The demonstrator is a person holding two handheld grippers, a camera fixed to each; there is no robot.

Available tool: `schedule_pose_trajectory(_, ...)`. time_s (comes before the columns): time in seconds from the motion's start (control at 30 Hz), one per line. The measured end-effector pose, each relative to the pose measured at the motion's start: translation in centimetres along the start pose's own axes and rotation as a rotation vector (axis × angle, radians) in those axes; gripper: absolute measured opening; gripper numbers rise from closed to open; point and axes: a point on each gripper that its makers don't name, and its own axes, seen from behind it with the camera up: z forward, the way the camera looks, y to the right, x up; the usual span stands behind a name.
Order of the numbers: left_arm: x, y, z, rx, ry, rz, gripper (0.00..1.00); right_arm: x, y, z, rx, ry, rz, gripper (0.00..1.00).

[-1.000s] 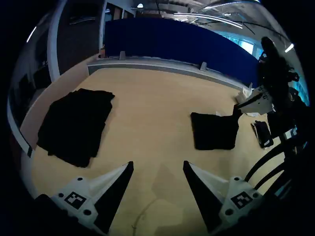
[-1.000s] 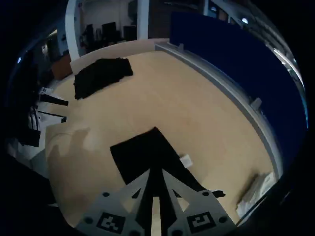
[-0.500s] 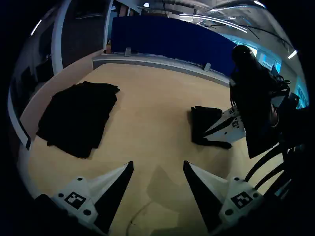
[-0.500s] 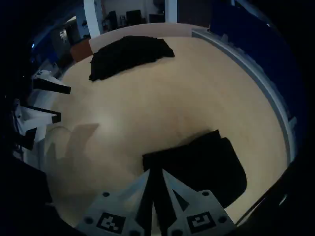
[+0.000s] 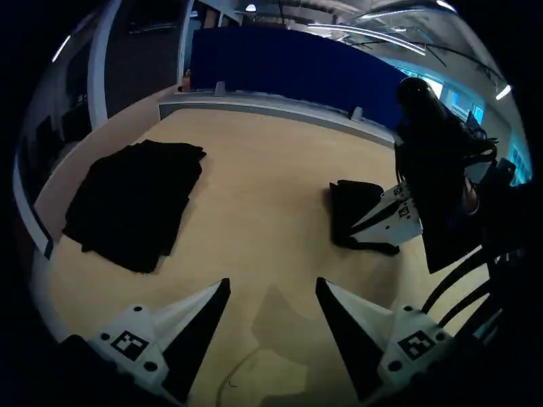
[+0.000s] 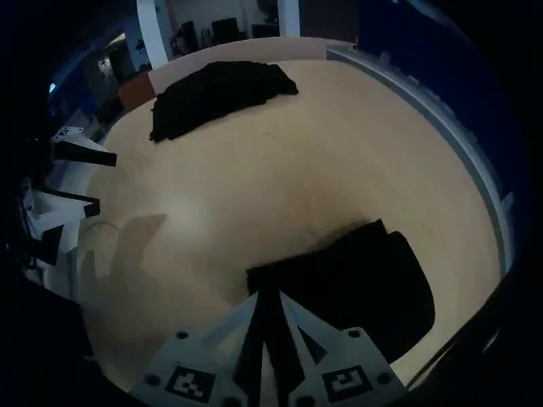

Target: Fold towel

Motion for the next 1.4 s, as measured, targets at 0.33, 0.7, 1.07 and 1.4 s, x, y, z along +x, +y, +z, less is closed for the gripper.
schedule_pose_trajectory(0.33, 0.1, -0.1, 0.1, 0.001, -0.003, -0.002, 0.93, 0.7, -0.6, -2.0, -0.003, 0.040, -0.024, 0.56)
schedule_pose_trajectory(0.7, 0.1, 0.5, 0.4, -0.005, -0.005, 0.013, 0.93, 2.2, 0.8, -5.5, -0.046, 0.168, 0.054, 1.00)
schedule_pose_trajectory(1.07, 0.8, 1.9, 0.8, -0.021, -0.004, 0.032, 0.93, -0.9, 3.0, -7.9, -0.134, 0.186, 0.135, 1.00)
schedule_pose_trajectory(1.4, 1.0, 2.1, 1.0, -0.020, -0.006, 0.040, 0.93, -4.7, 3.8, -8.5, -0.212, 0.159, 0.260, 1.00)
